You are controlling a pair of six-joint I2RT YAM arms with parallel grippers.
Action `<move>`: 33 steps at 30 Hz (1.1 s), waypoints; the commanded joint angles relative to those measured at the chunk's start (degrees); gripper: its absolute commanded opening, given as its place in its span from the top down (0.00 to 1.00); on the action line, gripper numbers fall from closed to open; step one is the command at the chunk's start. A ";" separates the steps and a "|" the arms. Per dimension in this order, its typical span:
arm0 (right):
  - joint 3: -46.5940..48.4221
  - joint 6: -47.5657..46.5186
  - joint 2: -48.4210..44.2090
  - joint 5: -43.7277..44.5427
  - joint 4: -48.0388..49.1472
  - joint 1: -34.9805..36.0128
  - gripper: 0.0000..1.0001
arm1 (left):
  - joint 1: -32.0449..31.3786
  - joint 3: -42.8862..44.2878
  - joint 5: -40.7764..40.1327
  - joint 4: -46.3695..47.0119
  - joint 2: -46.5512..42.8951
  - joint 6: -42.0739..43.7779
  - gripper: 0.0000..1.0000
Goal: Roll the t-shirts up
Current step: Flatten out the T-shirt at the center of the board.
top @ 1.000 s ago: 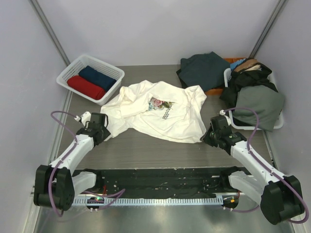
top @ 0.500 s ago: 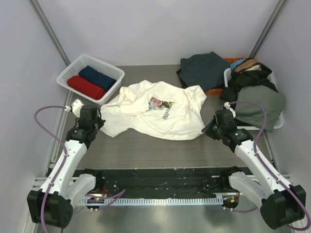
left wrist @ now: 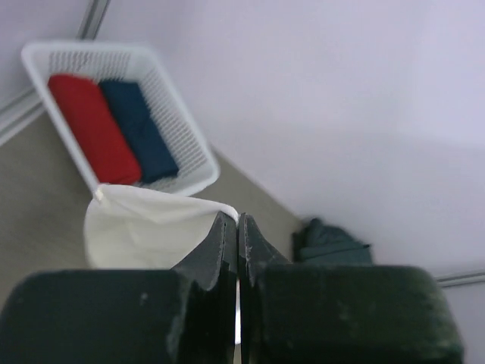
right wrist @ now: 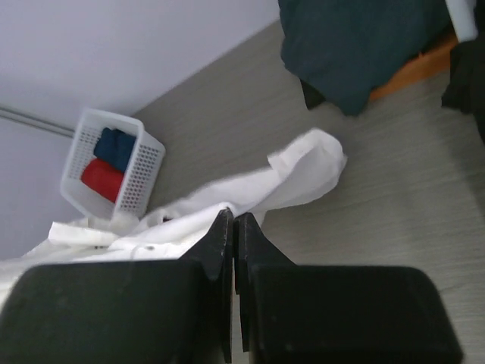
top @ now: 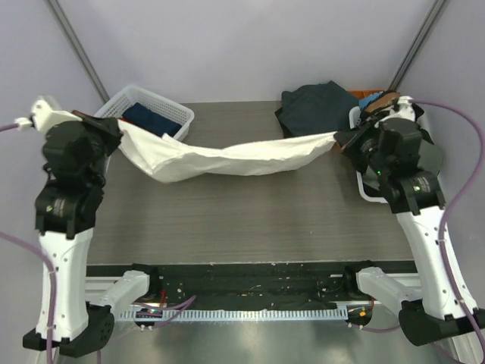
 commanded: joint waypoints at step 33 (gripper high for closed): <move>75.06 16.01 44.93 -35.69 -2.50 -28.50 0.99 | 2.18 61.62 19.52 24.70 42.99 -6.02 1.00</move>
